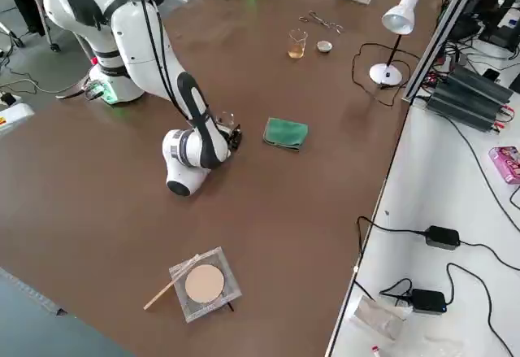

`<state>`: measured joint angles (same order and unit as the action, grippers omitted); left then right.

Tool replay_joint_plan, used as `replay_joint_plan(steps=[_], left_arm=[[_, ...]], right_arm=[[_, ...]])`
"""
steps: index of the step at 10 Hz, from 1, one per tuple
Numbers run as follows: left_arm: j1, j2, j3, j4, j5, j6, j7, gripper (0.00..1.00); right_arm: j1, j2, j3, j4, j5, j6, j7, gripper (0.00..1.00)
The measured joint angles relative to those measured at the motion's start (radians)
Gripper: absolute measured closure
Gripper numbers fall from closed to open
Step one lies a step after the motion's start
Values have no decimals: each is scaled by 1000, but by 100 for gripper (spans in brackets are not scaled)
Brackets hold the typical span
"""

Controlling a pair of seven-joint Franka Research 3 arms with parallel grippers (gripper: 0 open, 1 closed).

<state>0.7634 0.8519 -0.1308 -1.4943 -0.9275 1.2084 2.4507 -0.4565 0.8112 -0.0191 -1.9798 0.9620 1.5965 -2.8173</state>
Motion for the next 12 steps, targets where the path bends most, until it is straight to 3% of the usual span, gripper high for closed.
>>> replay_joint_plan(steps=[1,6,8,12], left_arm=[[6,-2,-2,1,-7,-3,-13,79],[23,-26,-10,0,-10,-18,-29,79],[23,-26,-21,0,-10,-18,-31,79],[23,-41,-25,0,-10,-20,-52,79]], right_arm=[[0,0,0,0,0,0,0,36],[0,1,0,0,0,0,0,46],[0,1,0,0,4,0,0,56],[5,1,0,0,14,0,0,61]])
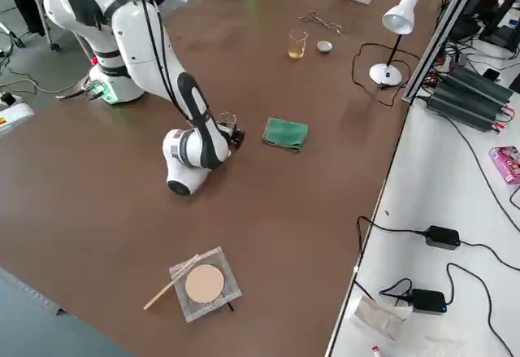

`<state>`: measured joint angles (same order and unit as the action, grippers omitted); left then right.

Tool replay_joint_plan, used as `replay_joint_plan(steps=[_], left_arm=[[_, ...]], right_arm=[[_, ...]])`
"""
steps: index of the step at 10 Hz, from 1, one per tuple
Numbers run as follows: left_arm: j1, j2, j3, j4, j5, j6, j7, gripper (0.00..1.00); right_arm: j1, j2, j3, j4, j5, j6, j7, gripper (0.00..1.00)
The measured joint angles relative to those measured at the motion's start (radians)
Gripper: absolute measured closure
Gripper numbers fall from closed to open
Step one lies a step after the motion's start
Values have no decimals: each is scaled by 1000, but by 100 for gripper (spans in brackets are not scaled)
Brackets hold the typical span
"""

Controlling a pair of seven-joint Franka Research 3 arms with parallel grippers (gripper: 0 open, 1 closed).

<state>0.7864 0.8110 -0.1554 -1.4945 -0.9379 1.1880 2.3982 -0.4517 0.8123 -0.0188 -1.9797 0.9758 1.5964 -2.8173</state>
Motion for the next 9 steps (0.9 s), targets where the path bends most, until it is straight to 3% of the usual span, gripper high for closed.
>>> replay_joint_plan(steps=[6,9], left_arm=[[0,-32,-1,-1,-2,-5,-16,79],[-9,-50,-8,-5,-2,-5,-33,79]], right_arm=[[50,-1,17,0,71,-34,34,61],[77,-23,56,-8,117,-45,79,61]])
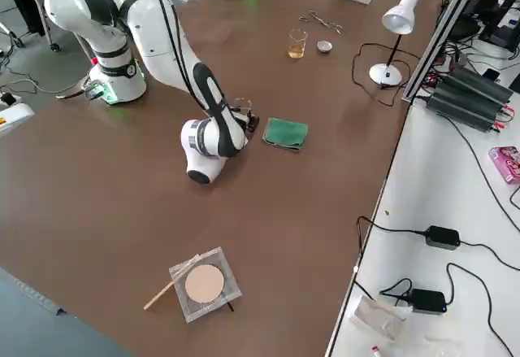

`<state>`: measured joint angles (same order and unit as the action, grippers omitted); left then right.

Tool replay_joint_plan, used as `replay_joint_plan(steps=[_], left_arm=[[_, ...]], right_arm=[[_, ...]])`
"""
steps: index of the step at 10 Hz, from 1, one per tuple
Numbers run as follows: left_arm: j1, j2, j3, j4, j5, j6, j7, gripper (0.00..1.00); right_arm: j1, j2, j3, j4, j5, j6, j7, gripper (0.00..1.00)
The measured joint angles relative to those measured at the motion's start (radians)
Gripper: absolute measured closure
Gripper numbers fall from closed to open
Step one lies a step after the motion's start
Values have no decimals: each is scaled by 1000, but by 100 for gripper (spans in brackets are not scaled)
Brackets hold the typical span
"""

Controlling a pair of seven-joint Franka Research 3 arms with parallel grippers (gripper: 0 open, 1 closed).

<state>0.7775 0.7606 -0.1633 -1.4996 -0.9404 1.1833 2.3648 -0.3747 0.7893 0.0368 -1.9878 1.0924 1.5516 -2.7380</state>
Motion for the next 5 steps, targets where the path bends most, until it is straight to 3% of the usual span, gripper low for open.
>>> replay_joint_plan(steps=[5], left_arm=[[-125,-63,-14,-24,0,8,-53,79]], right_arm=[[96,-98,24,-112,167,-4,62,61]])
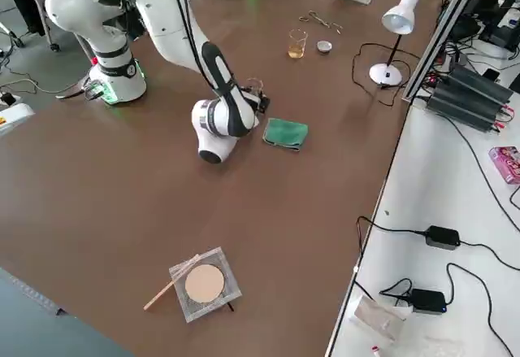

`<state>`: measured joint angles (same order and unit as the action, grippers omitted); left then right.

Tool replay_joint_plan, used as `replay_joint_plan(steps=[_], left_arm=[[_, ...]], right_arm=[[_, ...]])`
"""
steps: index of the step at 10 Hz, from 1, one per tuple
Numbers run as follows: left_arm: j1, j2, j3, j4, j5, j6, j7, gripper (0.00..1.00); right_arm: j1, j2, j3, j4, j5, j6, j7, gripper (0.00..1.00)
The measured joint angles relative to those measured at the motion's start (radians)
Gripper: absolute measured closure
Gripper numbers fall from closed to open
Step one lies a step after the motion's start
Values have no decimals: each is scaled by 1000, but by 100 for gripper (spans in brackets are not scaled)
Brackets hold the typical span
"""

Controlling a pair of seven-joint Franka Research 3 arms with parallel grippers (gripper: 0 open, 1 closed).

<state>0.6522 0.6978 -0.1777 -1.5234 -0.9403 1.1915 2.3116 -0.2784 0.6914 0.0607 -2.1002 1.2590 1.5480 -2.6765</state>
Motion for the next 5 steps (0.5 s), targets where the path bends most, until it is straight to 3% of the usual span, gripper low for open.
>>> replay_joint_plan(steps=[5], left_arm=[[-159,-47,-21,-91,-5,61,-45,79]], right_arm=[[192,-26,10,-86,286,43,28,61]])
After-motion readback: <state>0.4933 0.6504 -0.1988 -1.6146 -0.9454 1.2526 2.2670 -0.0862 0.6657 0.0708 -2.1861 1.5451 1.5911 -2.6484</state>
